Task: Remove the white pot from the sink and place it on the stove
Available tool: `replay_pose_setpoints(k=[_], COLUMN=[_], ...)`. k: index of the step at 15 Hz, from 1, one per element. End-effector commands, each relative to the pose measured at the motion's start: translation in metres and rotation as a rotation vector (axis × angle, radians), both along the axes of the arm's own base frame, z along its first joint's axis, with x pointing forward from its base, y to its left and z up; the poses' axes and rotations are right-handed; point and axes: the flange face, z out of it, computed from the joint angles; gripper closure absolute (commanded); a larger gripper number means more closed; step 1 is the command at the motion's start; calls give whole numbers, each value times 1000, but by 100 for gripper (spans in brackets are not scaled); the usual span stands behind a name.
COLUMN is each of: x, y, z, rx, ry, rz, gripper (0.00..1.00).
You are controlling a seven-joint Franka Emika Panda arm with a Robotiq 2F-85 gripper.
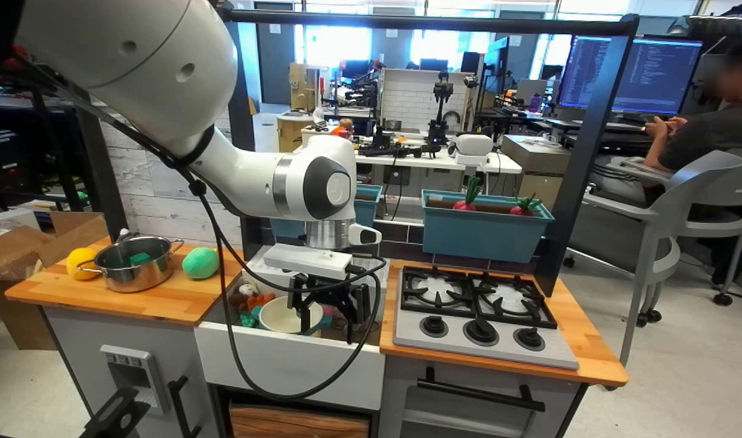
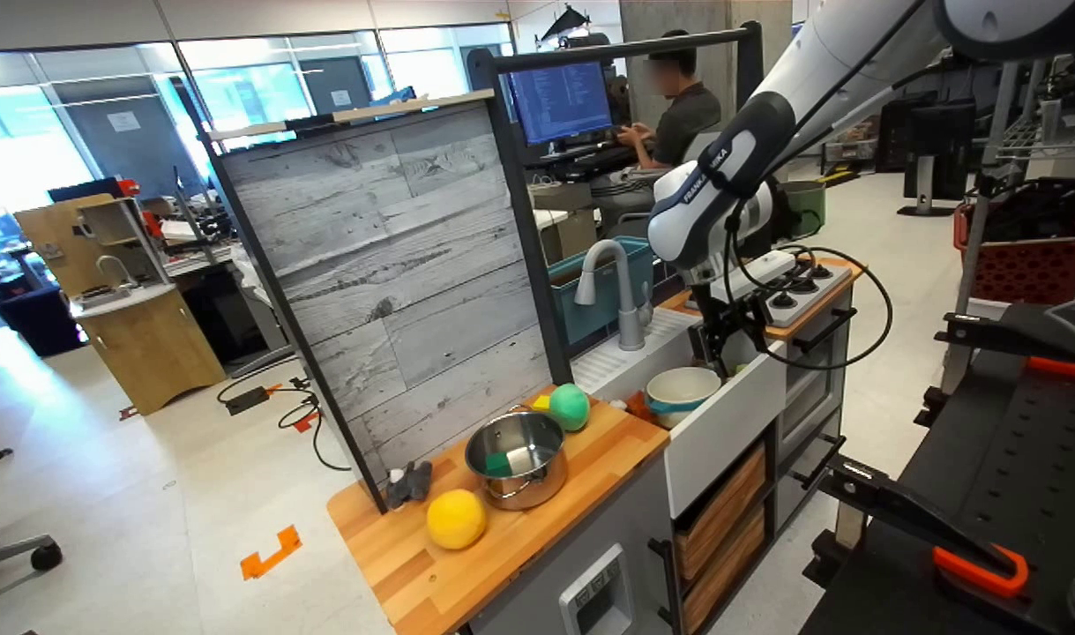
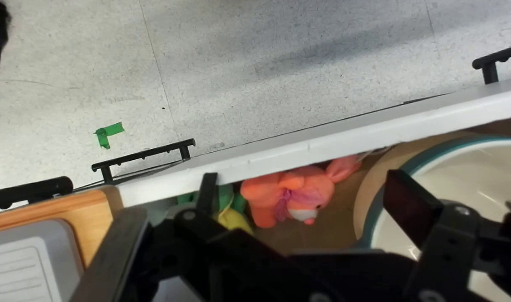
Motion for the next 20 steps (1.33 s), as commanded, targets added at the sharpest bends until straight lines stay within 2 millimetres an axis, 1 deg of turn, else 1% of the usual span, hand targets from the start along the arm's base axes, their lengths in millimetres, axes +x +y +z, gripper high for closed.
replay_pose_setpoints(k=[1,6,11,14,16,20], x=[4,4,6,0,-3,0], y=[-2,-2,0,3,2,1], z=[-1,-1,-1,-3,-5,-4], rx=[-35,-40,15,105,103,100], ry=[-46,-49,-66,-29,-17,-42], rz=[52,55,73,7,-21,-15], gripper=[0,0,0,0,0,0])
